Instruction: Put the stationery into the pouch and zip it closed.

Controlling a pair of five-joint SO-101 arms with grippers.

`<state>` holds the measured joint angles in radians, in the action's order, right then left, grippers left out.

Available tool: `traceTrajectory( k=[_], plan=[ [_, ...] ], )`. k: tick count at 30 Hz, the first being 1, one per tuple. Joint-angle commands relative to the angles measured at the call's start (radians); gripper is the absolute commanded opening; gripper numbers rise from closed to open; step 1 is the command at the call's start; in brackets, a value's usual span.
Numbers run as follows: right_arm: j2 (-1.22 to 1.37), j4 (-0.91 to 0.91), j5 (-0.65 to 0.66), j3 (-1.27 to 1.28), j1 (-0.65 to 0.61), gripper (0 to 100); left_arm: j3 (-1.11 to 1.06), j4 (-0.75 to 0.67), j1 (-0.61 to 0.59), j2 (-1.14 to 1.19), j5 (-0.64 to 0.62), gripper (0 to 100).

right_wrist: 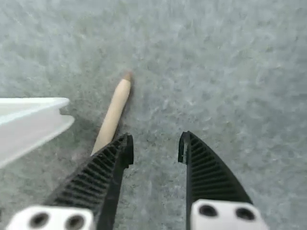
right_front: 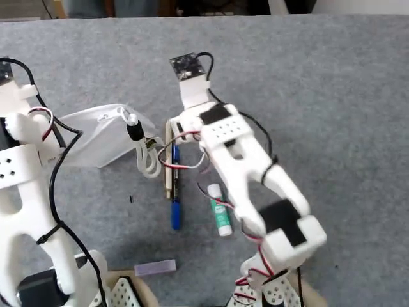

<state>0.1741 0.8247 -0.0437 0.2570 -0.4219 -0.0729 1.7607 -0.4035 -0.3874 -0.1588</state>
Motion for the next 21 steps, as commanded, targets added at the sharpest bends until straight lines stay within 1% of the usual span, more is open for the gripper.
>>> traceTrajectory(
  k=[1,8,21],
  plan=[
    [0.093,0.049,-0.009,-0.153,-0.026,16.9,0.001,0.005,-0.022,0.028,-0.005,3],
    [0.329,0.189,-0.011,-0.453,-0.086,16.9,0.001,0.005,-0.022,0.028,-0.005,3],
    [0.693,0.445,-0.011,-0.943,-0.089,16.9,0.001,0.005,-0.022,0.028,-0.005,3]
  ],
)
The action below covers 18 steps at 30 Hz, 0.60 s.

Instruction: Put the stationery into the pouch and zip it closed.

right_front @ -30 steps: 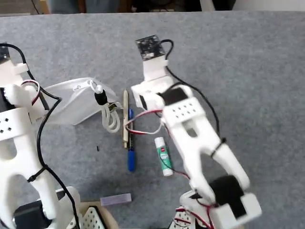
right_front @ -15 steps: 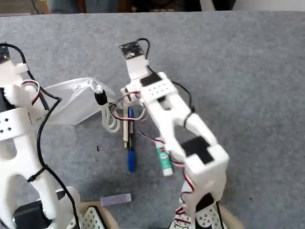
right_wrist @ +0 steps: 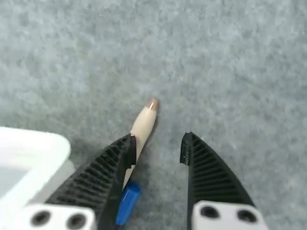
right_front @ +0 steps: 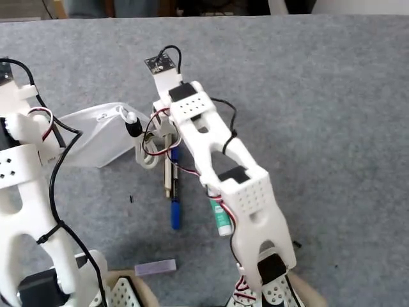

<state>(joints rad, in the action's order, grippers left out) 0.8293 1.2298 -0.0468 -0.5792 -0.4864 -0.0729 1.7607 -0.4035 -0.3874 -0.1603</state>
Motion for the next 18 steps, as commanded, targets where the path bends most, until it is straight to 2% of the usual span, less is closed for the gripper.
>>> traceTrajectory(
  k=[1,11,18],
  plan=[
    [0.059,0.057,-0.008,-0.137,-0.025,16.9,0.001,0.005,-0.022,0.028,-0.003,3],
    [0.183,0.242,-0.008,-0.490,-0.075,16.9,0.001,0.005,-0.022,0.028,-0.003,3],
    [0.277,0.279,-0.008,-0.552,-0.089,16.9,0.001,0.005,-0.022,0.028,-0.003,3]
  ],
)
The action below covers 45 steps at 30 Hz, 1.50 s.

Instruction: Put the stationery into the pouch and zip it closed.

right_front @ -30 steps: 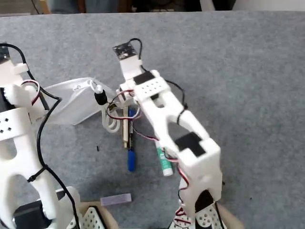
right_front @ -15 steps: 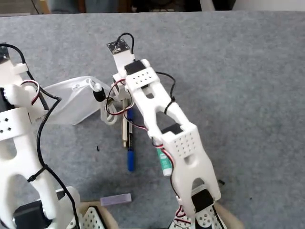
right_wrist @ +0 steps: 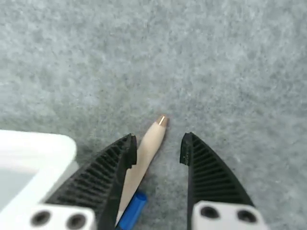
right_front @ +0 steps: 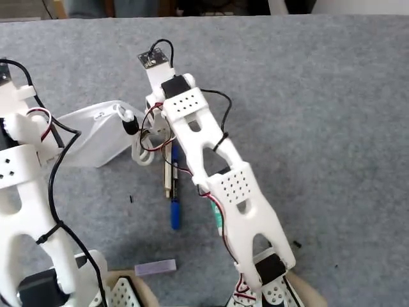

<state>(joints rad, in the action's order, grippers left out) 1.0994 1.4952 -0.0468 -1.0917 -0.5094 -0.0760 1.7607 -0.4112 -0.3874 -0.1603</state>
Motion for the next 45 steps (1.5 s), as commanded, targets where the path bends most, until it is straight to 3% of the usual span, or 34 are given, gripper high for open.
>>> traceTrajectory(
  k=[1,7,13,26,30,33,41,45],
  plan=[
    [0.018,0.017,-0.008,-0.039,-0.066,16.9,0.004,0.005,-0.015,0.028,-0.003,3],
    [0.041,0.017,-0.005,-0.033,-0.063,15.9,0.004,0.005,-0.015,0.028,-0.003,3],
    [0.041,0.011,0.003,-0.039,-0.061,1.0,0.004,0.005,-0.015,0.028,-0.003,3],
    [0.027,0.071,0.003,-0.067,-0.060,1.2,0.004,0.005,-0.015,0.028,0.000,3],
    [-0.002,0.195,0.005,-0.205,-0.043,1.2,-0.015,0.005,-0.013,0.026,0.005,3],
    [-0.010,0.256,0.086,-0.343,-0.006,1.2,-0.008,0.005,-0.012,0.026,0.032,3],
    [-0.104,0.272,0.161,-0.535,0.112,1.2,0.007,0.005,0.001,-0.005,0.048,3],
    [-0.259,0.272,0.163,-0.535,0.114,1.2,-0.031,0.005,0.105,-0.107,0.048,3]
  ],
)
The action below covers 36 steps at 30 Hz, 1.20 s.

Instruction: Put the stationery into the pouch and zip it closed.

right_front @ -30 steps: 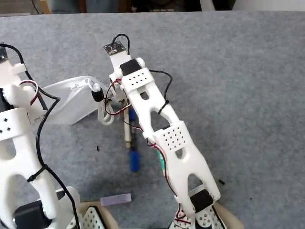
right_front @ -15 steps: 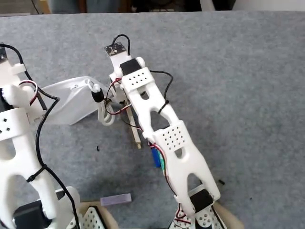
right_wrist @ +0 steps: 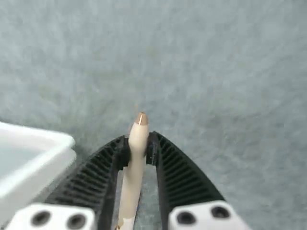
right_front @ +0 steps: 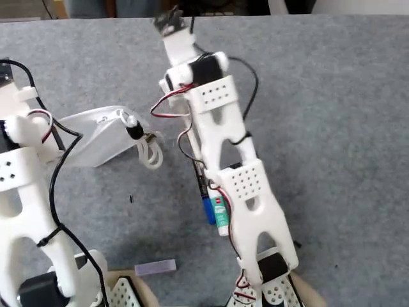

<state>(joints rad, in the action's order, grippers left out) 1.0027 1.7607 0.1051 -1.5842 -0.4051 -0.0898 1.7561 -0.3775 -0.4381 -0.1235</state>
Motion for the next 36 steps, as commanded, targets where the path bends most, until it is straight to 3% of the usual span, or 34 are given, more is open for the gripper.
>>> traceTrajectory(
  k=[1,4,8,17,27,36],
  plan=[
    [-0.206,0.006,0.011,-0.041,0.003,1.2,-0.035,0.009,0.105,-0.091,0.009,3],
    [-0.335,0.008,0.005,-0.041,-0.018,1.2,-0.082,0.009,0.154,-0.167,0.009,3],
    [-0.498,0.008,0.003,-0.039,-0.066,1.2,-0.102,0.008,0.110,-0.186,0.011,3],
    [-0.737,0.006,0.003,-0.041,-0.290,1.2,-0.102,0.008,0.076,-0.147,0.011,3],
    [-0.766,-0.057,0.006,-0.050,-0.456,1.2,-0.102,0.008,0.081,-0.149,0.012,3],
    [-0.674,-0.244,0.014,-0.050,-0.466,1.2,-0.102,0.008,0.082,-0.157,0.044,3]
  ],
)
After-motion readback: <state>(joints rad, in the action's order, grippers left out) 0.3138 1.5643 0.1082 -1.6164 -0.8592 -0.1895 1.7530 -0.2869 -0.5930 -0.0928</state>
